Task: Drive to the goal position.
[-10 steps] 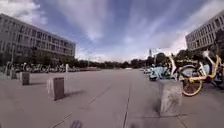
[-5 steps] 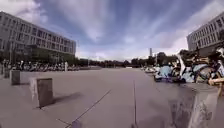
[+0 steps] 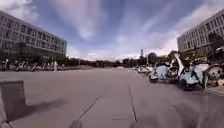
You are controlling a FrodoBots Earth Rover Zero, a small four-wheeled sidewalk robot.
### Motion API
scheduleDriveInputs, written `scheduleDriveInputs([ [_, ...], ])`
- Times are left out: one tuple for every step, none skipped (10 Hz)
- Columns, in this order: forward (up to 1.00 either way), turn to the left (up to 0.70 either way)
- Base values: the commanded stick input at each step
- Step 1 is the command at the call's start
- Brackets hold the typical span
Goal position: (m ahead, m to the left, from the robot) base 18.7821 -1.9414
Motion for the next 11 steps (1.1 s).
scheduleDriveInputs([
  [1.00, -0.32],
  [1.00, -0.20],
  [1.00, 0.00],
  [1.00, -0.08],
  [1.00, -0.27],
  [1.00, -0.10],
  [1.00, 0.00],
  [1.00, -0.11],
  [1.00, -0.24],
  [1.00, -0.12],
  [1.00, 0.00],
])
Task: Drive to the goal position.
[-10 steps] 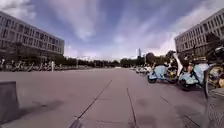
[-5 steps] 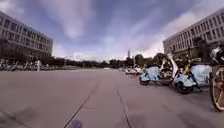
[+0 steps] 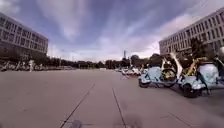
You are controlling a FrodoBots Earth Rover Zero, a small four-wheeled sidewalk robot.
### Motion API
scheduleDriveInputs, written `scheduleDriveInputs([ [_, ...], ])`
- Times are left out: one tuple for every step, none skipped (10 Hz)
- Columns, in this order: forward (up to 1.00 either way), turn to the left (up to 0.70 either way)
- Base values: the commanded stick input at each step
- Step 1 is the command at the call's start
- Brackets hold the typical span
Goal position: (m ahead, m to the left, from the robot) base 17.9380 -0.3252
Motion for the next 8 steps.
scheduleDriveInputs([
  [1.00, 0.00],
  [1.00, 0.00],
  [1.00, 0.00],
  [1.00, 0.00],
  [1.00, 0.00],
  [1.00, 0.00],
  [1.00, 0.00],
  [1.00, 0.00],
])
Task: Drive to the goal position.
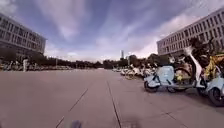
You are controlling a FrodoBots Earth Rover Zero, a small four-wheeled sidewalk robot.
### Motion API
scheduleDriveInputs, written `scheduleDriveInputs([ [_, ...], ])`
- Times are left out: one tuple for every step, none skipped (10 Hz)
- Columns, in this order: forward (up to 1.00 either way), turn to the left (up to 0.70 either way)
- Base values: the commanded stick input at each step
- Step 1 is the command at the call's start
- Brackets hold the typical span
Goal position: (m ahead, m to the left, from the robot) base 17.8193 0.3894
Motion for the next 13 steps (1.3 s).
scheduleDriveInputs([
  [1.00, 0.00],
  [1.00, 0.00],
  [1.00, 0.00],
  [1.00, 0.00],
  [1.00, 0.00],
  [1.00, 0.00],
  [1.00, 0.00],
  [1.00, 0.00],
  [1.00, 0.00],
  [1.00, 0.00],
  [1.00, 0.00],
  [1.00, 0.00],
  [1.00, 0.00],
])
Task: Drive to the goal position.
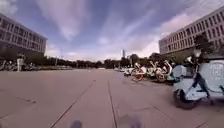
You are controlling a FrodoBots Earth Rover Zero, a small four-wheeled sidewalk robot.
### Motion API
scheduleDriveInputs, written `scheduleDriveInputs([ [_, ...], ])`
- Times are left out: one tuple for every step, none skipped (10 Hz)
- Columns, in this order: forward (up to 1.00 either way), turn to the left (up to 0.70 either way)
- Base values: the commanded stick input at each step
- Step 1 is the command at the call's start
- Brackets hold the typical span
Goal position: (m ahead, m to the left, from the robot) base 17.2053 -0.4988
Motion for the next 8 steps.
scheduleDriveInputs([
  [1.00, 0.00],
  [1.00, 0.00],
  [1.00, 0.00],
  [1.00, 0.00],
  [1.00, 0.00],
  [1.00, 0.00],
  [1.00, 0.00],
  [1.00, 0.00],
])
